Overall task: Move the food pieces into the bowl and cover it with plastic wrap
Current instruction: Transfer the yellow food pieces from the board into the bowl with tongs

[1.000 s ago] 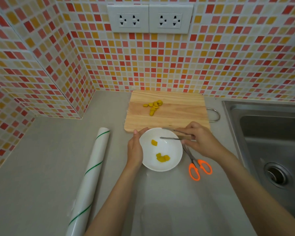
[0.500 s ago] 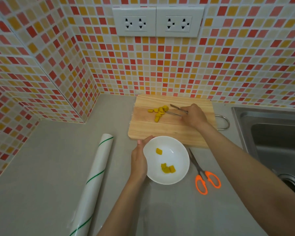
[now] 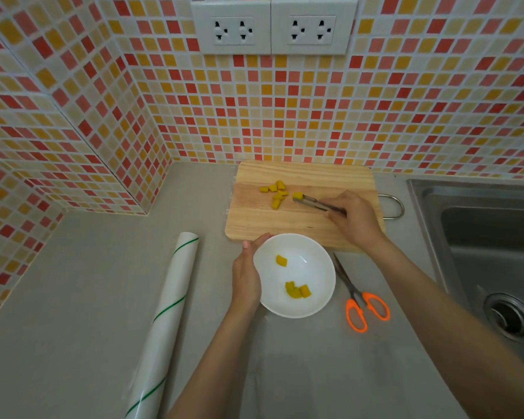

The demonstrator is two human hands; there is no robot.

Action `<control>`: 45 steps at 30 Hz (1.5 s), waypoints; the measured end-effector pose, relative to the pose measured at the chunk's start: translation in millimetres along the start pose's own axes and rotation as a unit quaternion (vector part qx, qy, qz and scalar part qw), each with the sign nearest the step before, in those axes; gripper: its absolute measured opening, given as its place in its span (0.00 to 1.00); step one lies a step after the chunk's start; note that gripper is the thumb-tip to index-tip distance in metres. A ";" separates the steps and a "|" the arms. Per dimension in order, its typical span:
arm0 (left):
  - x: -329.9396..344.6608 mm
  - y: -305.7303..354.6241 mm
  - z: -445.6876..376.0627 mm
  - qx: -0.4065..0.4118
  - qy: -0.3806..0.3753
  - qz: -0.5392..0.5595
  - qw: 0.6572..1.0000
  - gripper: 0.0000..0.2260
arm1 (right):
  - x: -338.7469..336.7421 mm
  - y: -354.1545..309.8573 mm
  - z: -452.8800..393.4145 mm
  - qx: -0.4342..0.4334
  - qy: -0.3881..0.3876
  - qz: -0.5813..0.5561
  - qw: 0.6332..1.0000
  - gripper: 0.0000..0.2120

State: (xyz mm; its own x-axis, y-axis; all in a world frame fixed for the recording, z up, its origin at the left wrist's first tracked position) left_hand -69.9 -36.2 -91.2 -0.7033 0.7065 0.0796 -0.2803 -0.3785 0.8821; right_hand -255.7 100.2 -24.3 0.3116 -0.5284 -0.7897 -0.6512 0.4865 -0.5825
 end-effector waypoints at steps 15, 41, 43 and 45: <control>4.2 1.8 1.8 -0.016 -0.022 0.020 0.999 0.23 | 5.6 -79.0 52.8 -0.141 -0.224 0.139 0.954 0.23; 1.3 -0.6 0.7 -0.026 -0.006 0.004 1.000 0.24 | 42.9 -11.6 -21.7 0.022 -0.055 0.052 0.997 0.14; 0.9 -0.6 0.0 -0.023 -0.006 0.004 1.000 0.24 | 30.5 -16.2 -11.0 0.017 -0.045 0.045 0.998 0.14; 0.8 -0.5 -0.3 -0.021 -0.006 0.003 1.000 0.23 | 15.7 -24.1 3.4 0.007 -0.032 0.040 0.999 0.15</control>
State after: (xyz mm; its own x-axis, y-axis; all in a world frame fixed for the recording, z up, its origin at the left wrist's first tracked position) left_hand -70.5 -35.7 -91.8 -0.6967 0.7116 0.0908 -0.3033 -0.4068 0.8617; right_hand -232.7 82.5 -23.3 0.3020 -0.4419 -0.8447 -0.6665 0.5355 -0.5186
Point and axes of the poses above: each hand's wrist, its own z-axis away from the middle knuckle, its own x-axis out of the palm, y = z × x, the point moved 7 cm from there along -z, towards the middle knuckle, and after that the axes turned 11 degrees about -x, right-handed, at the moved point
